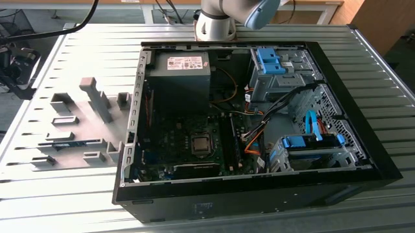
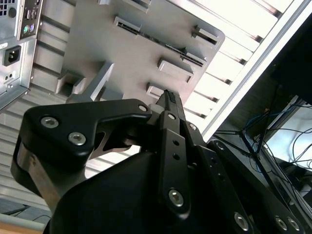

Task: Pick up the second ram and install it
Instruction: 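Pick up the second ram and move it above second insertion slot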

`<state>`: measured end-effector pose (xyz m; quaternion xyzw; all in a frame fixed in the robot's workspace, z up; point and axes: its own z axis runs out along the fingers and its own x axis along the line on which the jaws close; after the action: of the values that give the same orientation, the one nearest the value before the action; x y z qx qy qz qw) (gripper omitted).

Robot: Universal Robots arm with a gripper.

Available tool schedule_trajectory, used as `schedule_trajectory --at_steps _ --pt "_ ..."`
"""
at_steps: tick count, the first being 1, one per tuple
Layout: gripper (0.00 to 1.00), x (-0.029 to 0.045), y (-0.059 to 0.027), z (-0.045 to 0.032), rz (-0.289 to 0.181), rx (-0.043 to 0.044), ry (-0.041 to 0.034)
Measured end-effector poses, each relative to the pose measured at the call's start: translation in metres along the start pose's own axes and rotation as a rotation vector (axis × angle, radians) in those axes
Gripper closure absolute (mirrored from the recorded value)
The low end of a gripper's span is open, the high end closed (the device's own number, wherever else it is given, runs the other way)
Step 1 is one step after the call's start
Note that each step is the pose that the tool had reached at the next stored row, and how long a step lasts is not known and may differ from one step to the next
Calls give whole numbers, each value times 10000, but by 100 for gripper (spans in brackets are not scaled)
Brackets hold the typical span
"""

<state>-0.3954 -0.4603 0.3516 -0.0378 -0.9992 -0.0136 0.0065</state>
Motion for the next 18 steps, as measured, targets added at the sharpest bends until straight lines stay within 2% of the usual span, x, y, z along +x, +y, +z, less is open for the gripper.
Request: schedule_trajectory --at_steps 8,18 --pt "90 6 -1 0 -73 1 2" --pt "90 9 -2 16 -1794 28 49"
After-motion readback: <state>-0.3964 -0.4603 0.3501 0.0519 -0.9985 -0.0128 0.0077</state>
